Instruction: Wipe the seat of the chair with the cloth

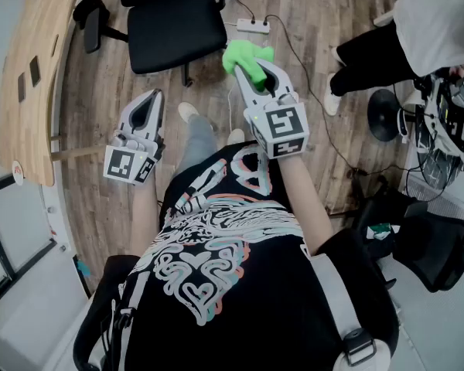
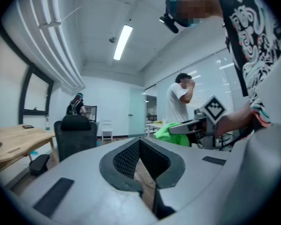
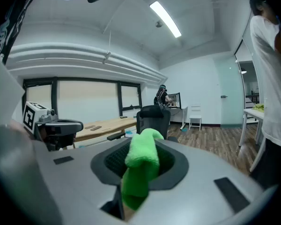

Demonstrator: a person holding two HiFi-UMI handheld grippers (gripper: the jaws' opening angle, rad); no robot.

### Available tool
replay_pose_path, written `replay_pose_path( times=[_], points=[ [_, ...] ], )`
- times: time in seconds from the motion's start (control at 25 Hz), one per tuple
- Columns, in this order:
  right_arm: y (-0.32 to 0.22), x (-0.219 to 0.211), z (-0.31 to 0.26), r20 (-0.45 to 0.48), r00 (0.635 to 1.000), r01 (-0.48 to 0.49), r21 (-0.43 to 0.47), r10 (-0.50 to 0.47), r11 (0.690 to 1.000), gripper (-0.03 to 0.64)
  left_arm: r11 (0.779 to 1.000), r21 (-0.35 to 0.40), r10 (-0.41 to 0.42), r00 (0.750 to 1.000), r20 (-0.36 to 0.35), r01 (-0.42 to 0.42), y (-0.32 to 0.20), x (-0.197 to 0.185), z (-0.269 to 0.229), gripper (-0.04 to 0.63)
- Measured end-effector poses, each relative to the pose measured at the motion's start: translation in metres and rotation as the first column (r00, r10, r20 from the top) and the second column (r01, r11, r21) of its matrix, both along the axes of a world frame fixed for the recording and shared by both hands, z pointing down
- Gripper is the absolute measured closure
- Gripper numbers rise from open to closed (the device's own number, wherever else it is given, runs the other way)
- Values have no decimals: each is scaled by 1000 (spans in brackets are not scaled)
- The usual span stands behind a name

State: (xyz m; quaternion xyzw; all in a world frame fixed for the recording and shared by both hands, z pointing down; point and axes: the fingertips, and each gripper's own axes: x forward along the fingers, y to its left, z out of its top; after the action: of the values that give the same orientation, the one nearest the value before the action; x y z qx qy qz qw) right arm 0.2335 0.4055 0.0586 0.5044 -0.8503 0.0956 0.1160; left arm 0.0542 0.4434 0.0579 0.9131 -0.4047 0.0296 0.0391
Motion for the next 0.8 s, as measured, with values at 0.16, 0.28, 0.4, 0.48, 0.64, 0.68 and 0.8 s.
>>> replay_pose_path(
  times=[0.16,0.28,0.4,0.48,0.64,0.68,0.8],
  points=[
    [2,-22,0,8,999,33,4,-33,999,528,992,-10,-126,992,12,127,-17,-36,-1,594],
    [3,-32,1,8,999,52,6,-52,999,528,982,-5,-186,982,45,186,-17,-53,2,594],
    [3,-35,3,3,998,60,2,-60,998,528,977,-6,-212,976,55,213,-15,-62,5,594],
    [4,-35,4,-2,998,62,-1,-62,998,528,977,-10,-212,976,49,213,-14,-64,6,594],
    [3,-33,4,22,998,51,-7,-51,999,528,978,0,-207,976,59,208,-14,-62,4,594],
    [2,-32,3,34,998,45,-7,-44,999,528,978,3,-209,976,61,209,-14,-63,3,594],
    [-2,-29,3,49,999,23,-5,-23,1000,528,977,1,-213,975,57,213,-20,-66,3,594]
  ],
)
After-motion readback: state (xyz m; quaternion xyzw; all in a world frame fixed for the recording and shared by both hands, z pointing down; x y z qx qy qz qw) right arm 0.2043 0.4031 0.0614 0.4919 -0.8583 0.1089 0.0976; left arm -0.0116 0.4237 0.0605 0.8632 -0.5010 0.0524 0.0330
